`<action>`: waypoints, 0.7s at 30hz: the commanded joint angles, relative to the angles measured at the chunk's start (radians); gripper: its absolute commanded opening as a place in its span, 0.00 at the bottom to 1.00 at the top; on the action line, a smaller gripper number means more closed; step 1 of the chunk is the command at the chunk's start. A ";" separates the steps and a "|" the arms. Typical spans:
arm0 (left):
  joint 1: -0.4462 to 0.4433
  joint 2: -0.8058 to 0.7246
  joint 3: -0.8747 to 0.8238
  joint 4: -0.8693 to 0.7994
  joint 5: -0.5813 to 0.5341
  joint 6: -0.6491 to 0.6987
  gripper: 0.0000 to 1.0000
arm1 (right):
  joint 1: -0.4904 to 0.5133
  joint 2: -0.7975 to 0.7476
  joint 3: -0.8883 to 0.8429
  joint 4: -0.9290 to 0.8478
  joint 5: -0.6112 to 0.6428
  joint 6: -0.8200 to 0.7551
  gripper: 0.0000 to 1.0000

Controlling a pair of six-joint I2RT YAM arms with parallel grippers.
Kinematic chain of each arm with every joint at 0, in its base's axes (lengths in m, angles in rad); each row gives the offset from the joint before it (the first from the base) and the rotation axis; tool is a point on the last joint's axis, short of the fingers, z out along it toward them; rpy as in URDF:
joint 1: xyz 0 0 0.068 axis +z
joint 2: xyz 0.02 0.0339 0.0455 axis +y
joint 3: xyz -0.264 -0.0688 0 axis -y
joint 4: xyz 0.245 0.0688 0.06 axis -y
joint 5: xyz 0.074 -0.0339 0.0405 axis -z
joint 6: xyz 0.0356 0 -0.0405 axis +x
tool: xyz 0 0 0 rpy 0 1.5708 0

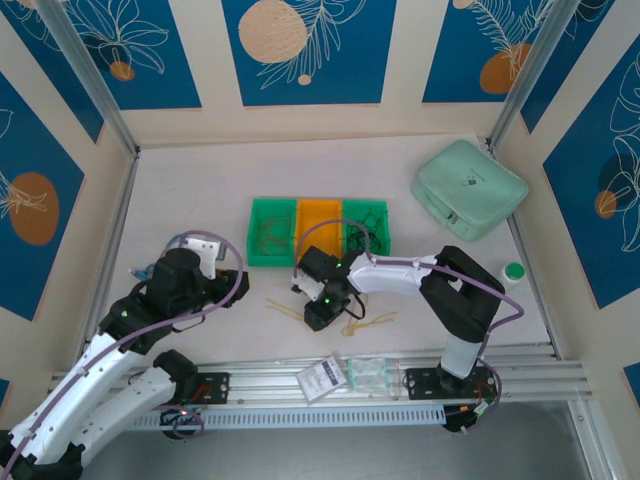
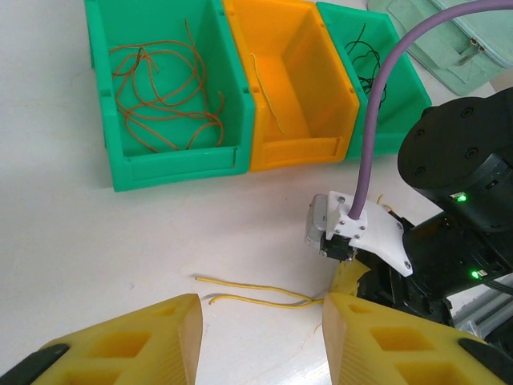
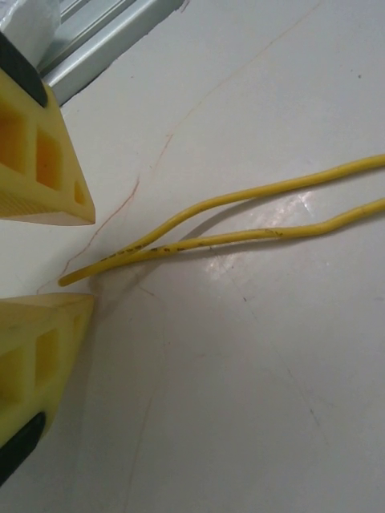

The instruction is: Untangle the cables

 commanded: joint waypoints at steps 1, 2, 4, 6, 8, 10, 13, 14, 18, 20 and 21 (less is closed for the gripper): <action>-0.004 -0.001 0.005 -0.003 -0.020 0.015 0.44 | 0.016 0.009 -0.005 0.003 -0.048 0.000 0.24; -0.003 -0.001 0.005 -0.002 -0.021 0.016 0.44 | 0.017 0.008 -0.002 0.003 -0.051 -0.001 0.22; -0.002 0.000 0.003 -0.004 -0.022 0.017 0.44 | 0.019 0.008 0.001 0.001 -0.055 -0.003 0.16; -0.003 -0.001 0.003 -0.006 -0.022 0.016 0.44 | 0.019 0.005 0.004 -0.002 -0.057 -0.006 0.09; -0.002 -0.001 0.003 -0.009 -0.024 0.019 0.44 | 0.019 -0.004 0.006 -0.009 -0.060 -0.008 0.03; -0.002 -0.001 0.003 -0.010 -0.025 0.018 0.44 | 0.019 -0.017 0.007 -0.017 -0.062 -0.009 0.00; -0.002 -0.001 0.006 -0.012 -0.025 0.019 0.44 | 0.016 -0.056 0.004 -0.024 -0.069 -0.002 0.00; -0.001 -0.001 0.006 -0.012 -0.026 0.019 0.44 | 0.009 -0.077 0.002 -0.022 -0.087 0.006 0.00; -0.001 0.006 0.013 -0.019 -0.028 0.025 0.44 | -0.017 -0.178 0.013 -0.034 -0.124 0.057 0.00; -0.002 0.014 0.019 -0.030 -0.036 0.032 0.43 | -0.028 -0.239 0.029 -0.046 -0.128 0.080 0.00; -0.002 0.017 0.022 -0.032 -0.038 0.036 0.43 | -0.038 -0.268 0.041 -0.056 -0.128 0.092 0.00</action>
